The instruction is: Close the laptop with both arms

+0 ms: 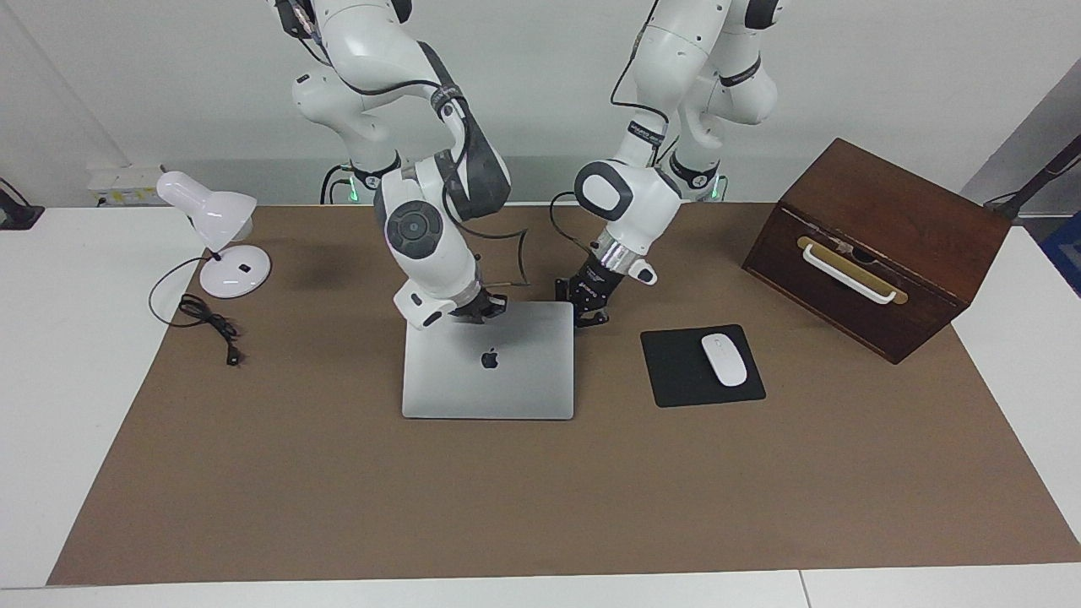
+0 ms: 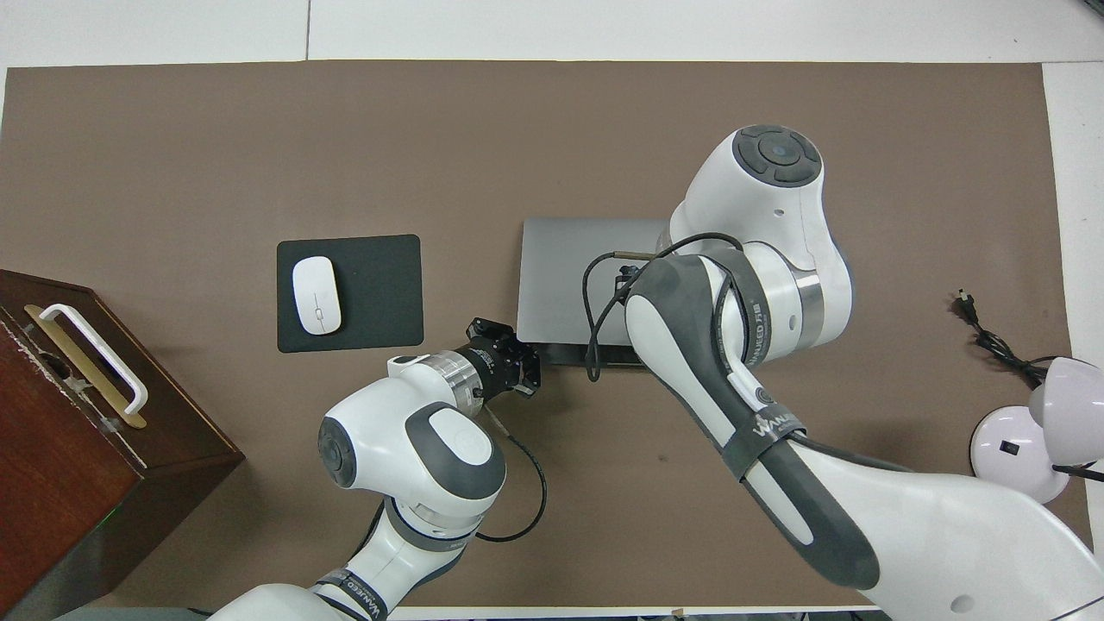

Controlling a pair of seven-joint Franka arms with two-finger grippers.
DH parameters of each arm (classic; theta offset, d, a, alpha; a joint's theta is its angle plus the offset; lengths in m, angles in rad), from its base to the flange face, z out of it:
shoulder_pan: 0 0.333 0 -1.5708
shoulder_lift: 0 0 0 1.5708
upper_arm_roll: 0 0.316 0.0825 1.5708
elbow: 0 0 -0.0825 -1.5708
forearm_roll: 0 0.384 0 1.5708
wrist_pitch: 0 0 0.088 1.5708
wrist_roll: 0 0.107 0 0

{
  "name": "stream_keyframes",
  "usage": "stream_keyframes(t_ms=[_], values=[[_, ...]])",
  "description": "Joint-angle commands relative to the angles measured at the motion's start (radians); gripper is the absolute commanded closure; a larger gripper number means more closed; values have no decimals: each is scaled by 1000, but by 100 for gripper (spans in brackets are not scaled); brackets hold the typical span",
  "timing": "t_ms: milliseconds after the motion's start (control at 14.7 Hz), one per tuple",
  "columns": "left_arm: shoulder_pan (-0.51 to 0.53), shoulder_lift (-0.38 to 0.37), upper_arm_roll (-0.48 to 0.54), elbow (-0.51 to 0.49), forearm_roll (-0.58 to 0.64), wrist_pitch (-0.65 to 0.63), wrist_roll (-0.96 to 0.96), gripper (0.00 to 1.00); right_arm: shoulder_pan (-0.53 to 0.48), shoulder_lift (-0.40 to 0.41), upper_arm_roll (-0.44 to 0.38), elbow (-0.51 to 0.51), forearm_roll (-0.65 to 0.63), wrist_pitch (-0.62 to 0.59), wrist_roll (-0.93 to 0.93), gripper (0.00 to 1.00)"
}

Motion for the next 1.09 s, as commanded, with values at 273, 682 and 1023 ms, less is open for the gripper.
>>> stream_keyframes(t_ms=[273, 682, 1023], values=[[-26, 16, 8, -46, -26, 9, 40, 100, 2, -46, 2, -103, 18, 73, -19, 100], [-26, 16, 8, -51, -26, 9, 40, 100, 4, -44, 2, -124, 18, 102, -19, 100], [-24, 16, 8, -51, -26, 9, 40, 100, 4, -44, 2, -124, 18, 101, -19, 100]])
